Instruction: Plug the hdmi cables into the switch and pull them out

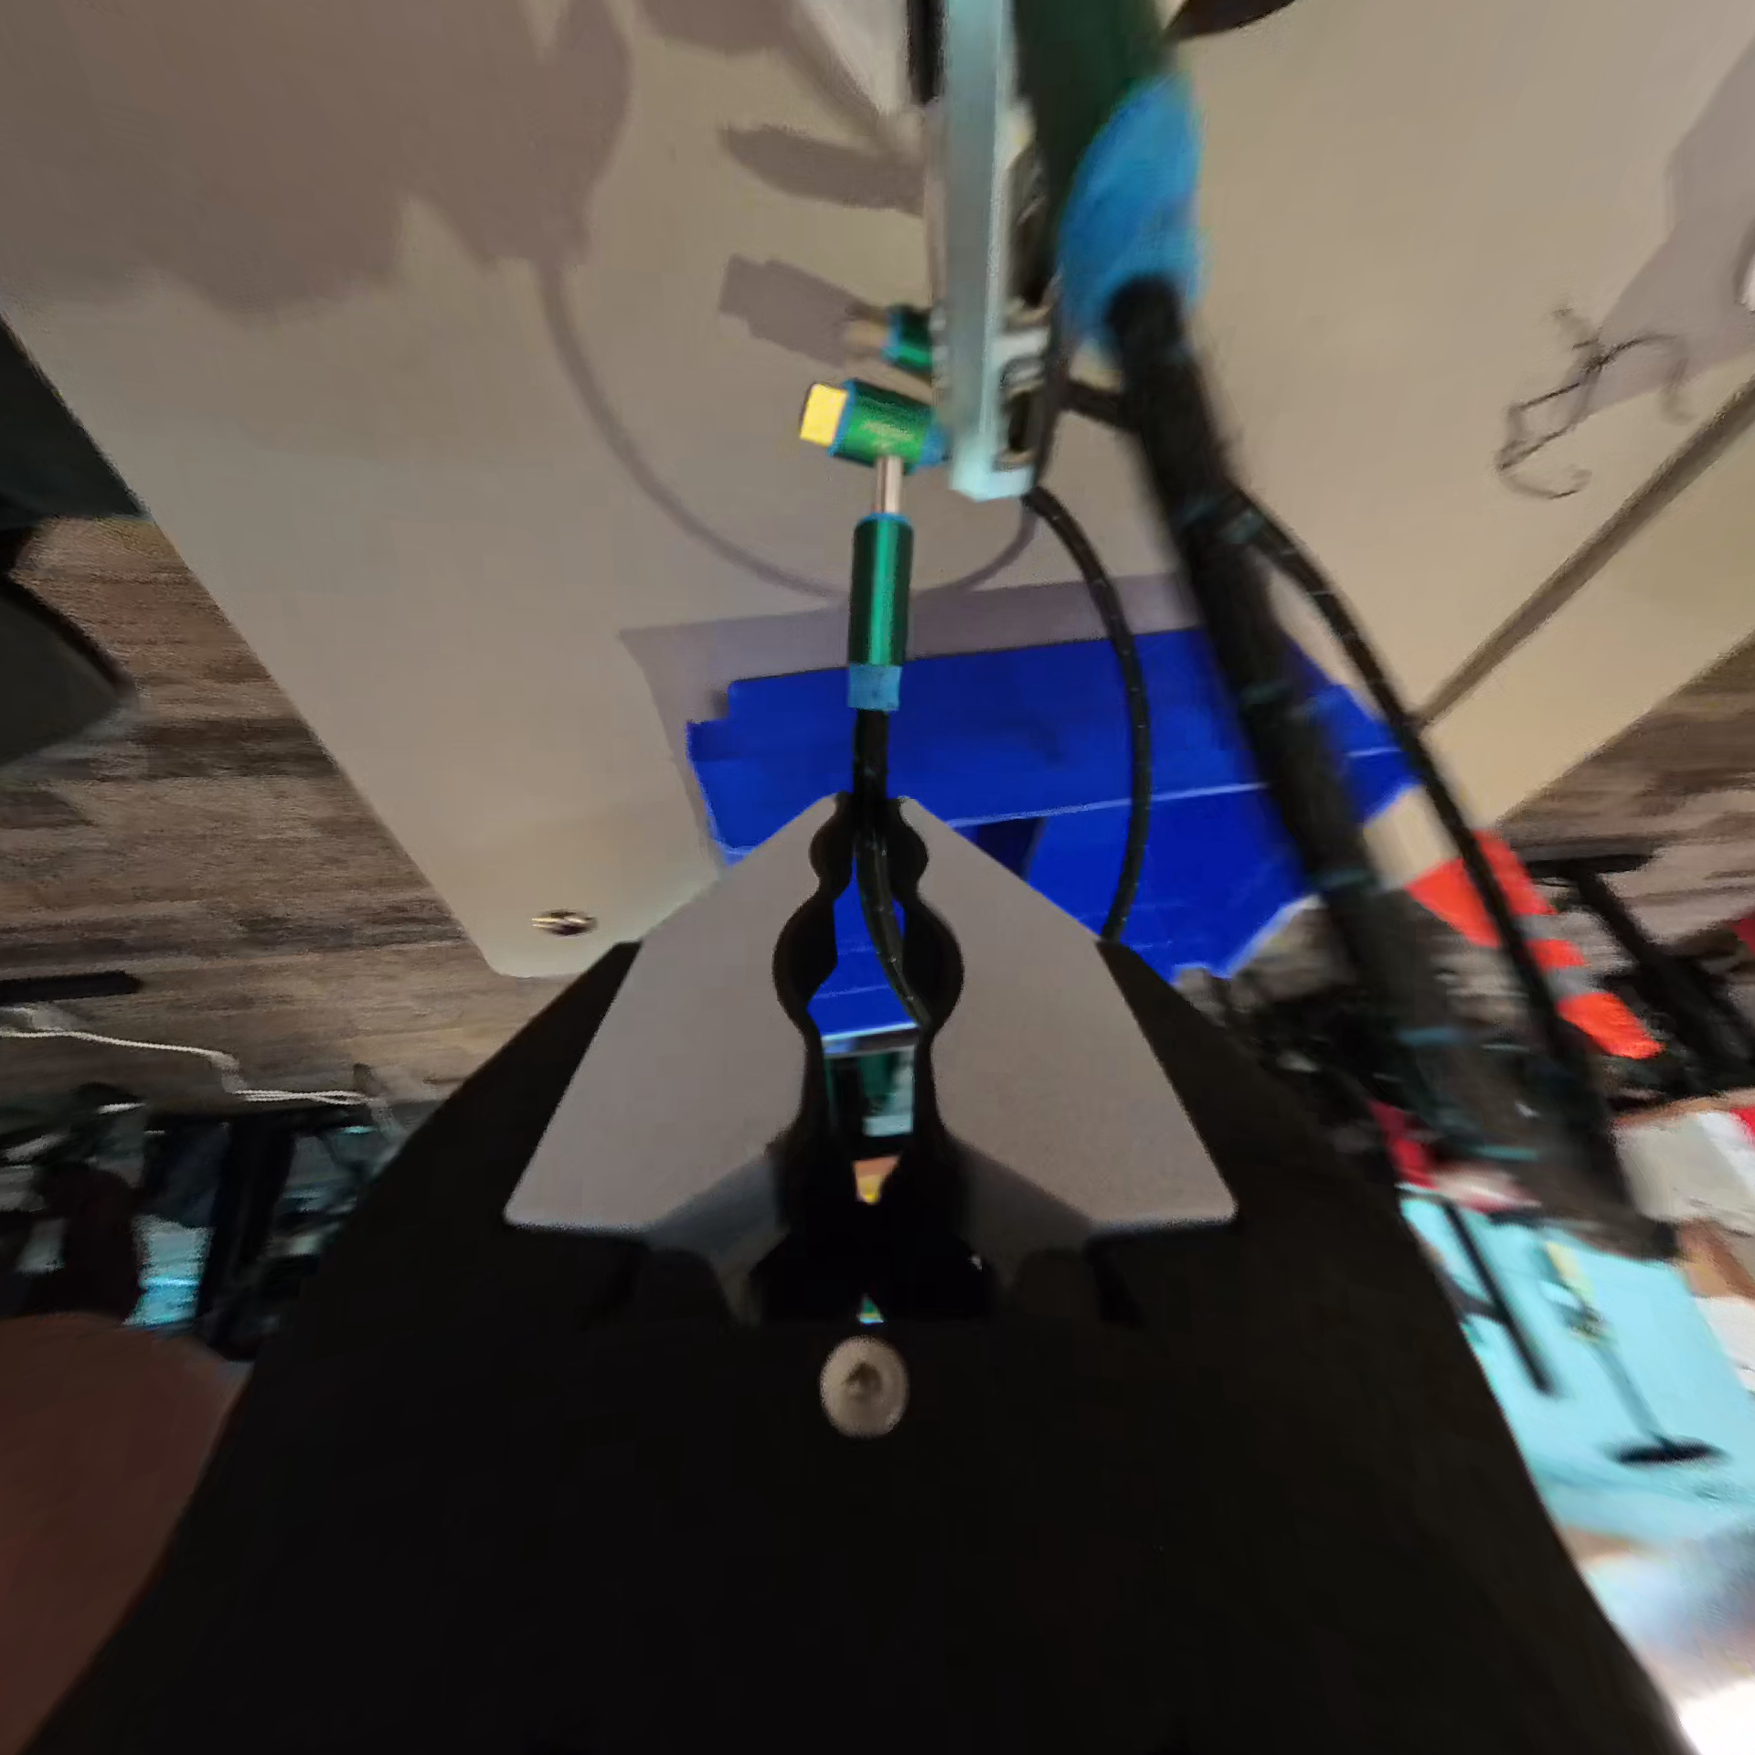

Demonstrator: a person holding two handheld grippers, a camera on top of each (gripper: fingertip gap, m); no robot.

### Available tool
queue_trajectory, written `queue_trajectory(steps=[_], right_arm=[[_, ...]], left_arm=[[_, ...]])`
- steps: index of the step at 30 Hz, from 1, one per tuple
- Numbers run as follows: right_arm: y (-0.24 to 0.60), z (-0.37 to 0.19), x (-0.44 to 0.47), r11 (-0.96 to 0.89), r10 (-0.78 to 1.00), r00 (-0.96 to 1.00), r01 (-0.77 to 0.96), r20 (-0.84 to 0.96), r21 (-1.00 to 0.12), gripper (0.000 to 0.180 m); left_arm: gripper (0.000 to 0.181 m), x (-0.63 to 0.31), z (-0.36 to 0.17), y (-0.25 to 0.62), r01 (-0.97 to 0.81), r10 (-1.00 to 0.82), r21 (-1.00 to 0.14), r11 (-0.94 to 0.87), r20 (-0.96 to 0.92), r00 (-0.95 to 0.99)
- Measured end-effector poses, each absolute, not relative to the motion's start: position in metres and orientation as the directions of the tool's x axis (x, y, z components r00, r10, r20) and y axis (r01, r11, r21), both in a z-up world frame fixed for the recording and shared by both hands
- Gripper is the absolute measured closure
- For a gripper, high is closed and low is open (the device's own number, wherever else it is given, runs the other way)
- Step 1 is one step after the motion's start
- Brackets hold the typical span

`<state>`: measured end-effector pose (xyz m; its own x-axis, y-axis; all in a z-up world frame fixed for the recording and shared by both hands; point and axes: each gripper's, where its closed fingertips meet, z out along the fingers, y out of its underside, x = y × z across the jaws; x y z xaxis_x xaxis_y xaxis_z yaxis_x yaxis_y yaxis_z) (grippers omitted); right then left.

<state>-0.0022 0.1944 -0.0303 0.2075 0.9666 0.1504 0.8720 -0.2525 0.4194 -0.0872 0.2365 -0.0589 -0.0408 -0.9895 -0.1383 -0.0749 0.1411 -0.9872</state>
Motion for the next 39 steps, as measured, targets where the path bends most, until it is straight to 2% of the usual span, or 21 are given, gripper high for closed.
queue_trajectory(steps=[1,3,6,9,12,15,17,19,21,23,26,29,33,37,39], right_arm=[[0.187,-0.034,-0.001,-0.286,0.958,0.265,0.871,0.109,0.400,0.174],[0.174,-0.052,-0.004,-0.288,0.955,0.294,0.894,0.036,0.343,0.173],[0.165,-0.095,-0.027,-0.208,0.978,0.203,0.960,0.045,0.189,0.174],[0.164,-0.134,-0.044,-0.201,0.963,0.191,0.979,0.188,0.039,0.174],[0.159,-0.150,-0.071,-0.244,0.907,0.306,0.942,0.288,-0.232,0.173],[0.154,-0.132,-0.086,-0.355,0.753,0.588,0.740,0.295,-0.570,0.161],[0.143,-0.116,-0.085,-0.431,0.606,0.781,0.481,0.150,-0.764,0.150],[0.131,-0.113,-0.068,-0.484,0.416,0.907,0.164,-0.061,-0.859,0.145],[0.115,-0.126,-0.060,-0.532,0.329,0.885,-0.114,-0.329,-0.839,0.145],[0.103,-0.148,-0.060,-0.627,0.306,0.816,-0.215,-0.490,-0.749,0.139],[0.102,-0.176,-0.055,-0.705,0.263,0.846,-0.159,-0.464,-0.691,0.135],[0.115,-0.179,-0.062,-0.720,0.258,0.848,-0.152,-0.463,-0.677,0.135],[0.143,-0.180,-0.076,-0.736,0.206,0.826,-0.222,-0.524,-0.640,0.146],[0.177,-0.180,-0.071,-0.719,0.151,0.843,-0.264,-0.516,-0.643,0.145],[0.193,-0.177,-0.066,-0.703,0.142,0.834,-0.294,-0.533,-0.647,0.138]], left_arm=[[0.160,-0.088,-0.059,0.242,-0.075,-0.994,-0.991,0.108,-0.107,-0.019],[0.160,-0.089,-0.060,0.258,-0.079,-0.998,-0.996,0.044,-0.048,0.046],[0.160,-0.094,-0.058,0.275,-0.064,-0.992,-0.998,0.002,-0.010,0.127],[0.160,-0.097,-0.054,0.282,-0.043,-0.988,-0.999,-0.011,0.004,0.153],[0.160,-0.098,-0.053,0.283,-0.034,-0.989,-0.999,-0.023,0.018,0.149],[0.160,-0.096,-0.057,0.280,-0.051,-0.991,-0.998,-0.024,0.017,0.135],[0.160,-0.094,-0.060,0.278,-0.065,-0.992,-0.998,-0.017,0.008,0.130],[0.160,-0.092,-0.062,0.275,-0.076,-0.993,-0.997,-0.012,0.003,0.122],[0.160,-0.090,-0.064,0.273,-0.085,-0.993,-0.996,-0.008,-0.002,0.116],[0.160,-0.089,-0.065,0.272,-0.088,-0.994,-0.996,-0.007,-0.003,0.112],[0.160,-0.089,-0.065,0.270,-0.089,-0.995,-0.996,-0.010,0.001,0.103],[0.160,-0.089,-0.065,0.269,-0.090,-0.995,-0.996,-0.007,-0.002,0.101],[0.160,-0.089,-0.064,0.268,-0.088,-0.996,-0.996,-0.009,0.001,0.092],[0.160,-0.090,-0.062,0.269,-0.079,-0.996,-0.997,-0.012,0.004,0.092],[0.160,-0.091,-0.059,0.270,-0.066,-0.995,-0.998,-0.014,0.007,0.100]])
